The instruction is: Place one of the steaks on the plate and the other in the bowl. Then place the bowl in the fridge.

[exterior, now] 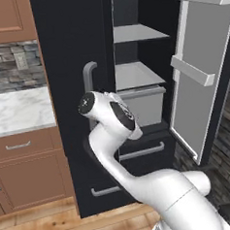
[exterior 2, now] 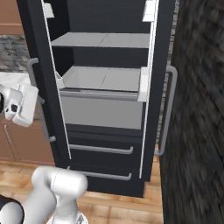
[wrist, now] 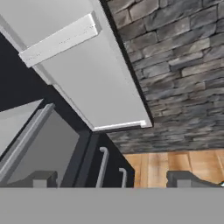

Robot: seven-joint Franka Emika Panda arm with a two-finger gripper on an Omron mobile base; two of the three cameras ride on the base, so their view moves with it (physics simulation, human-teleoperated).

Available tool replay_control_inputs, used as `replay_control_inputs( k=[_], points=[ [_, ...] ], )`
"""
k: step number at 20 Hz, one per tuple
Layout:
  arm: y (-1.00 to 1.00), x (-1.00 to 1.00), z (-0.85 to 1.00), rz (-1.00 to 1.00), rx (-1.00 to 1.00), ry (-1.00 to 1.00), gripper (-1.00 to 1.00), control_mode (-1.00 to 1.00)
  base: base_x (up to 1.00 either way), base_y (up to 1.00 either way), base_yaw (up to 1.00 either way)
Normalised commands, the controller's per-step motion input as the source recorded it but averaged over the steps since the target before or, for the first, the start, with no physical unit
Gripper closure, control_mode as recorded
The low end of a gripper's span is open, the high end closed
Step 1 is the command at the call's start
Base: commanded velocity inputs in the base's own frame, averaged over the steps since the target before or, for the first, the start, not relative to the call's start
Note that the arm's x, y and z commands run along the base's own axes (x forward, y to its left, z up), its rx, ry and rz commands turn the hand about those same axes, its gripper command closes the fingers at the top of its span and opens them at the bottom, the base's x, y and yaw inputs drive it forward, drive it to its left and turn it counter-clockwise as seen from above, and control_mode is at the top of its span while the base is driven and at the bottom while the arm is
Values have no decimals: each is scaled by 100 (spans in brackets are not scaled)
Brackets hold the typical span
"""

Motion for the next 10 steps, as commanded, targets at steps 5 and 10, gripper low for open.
replay_control_inputs(
  k=[5,10],
  points=[
    [-60,30,-59,44,68,1,-100,-100,0,0,0],
    [-100,44,-50,19,65,0,-100,-100,0,0,0]
  ],
)
